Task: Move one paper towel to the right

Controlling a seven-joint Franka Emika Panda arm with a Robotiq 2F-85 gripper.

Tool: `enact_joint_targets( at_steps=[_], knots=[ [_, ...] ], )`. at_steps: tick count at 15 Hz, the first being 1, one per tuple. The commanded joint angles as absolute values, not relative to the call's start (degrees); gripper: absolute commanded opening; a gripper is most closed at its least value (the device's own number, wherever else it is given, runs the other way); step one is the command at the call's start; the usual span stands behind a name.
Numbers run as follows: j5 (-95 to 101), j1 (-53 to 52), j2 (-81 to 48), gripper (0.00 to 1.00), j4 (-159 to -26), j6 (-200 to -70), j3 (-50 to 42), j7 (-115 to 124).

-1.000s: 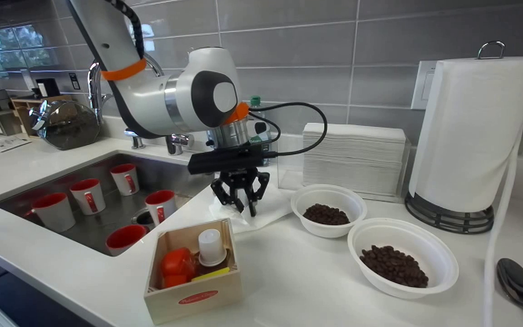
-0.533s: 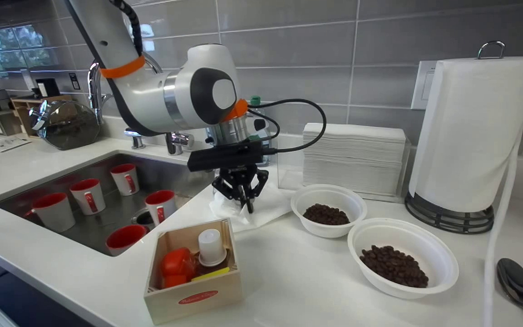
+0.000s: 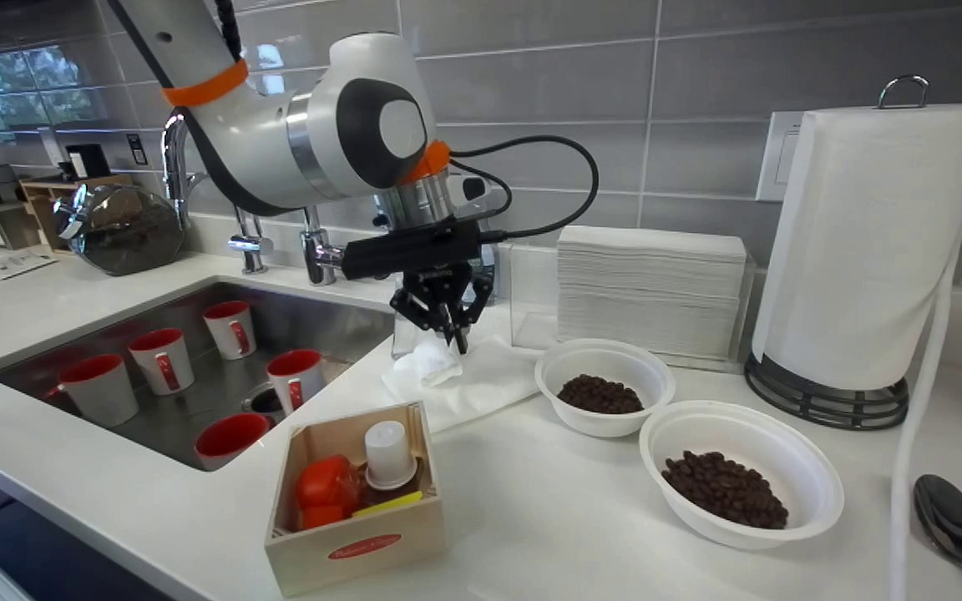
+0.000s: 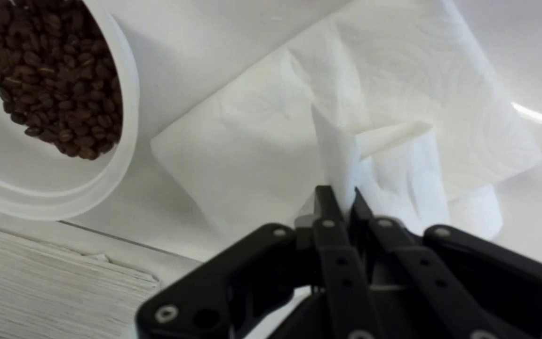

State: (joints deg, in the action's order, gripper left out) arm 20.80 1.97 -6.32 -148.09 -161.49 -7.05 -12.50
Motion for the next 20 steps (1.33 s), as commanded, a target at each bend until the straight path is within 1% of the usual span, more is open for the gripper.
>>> enact_joint_targets(
  at_steps=[1, 8, 14, 20],
  knots=[
    [18.8, 2.5, 0.6, 0.0, -151.1, -158.1, -5.7, -12.9],
    [20.3, 3.9, 12.1, 0.0, -154.0, -148.2, -5.5, -10.7],
    [23.7, 9.3, 21.7, 0.0, -156.1, -138.2, -5.7, -6.3],
    [31.3, 17.8, 20.8, 0.0, -157.5, -136.1, -6.5, -0.4]
  ],
)
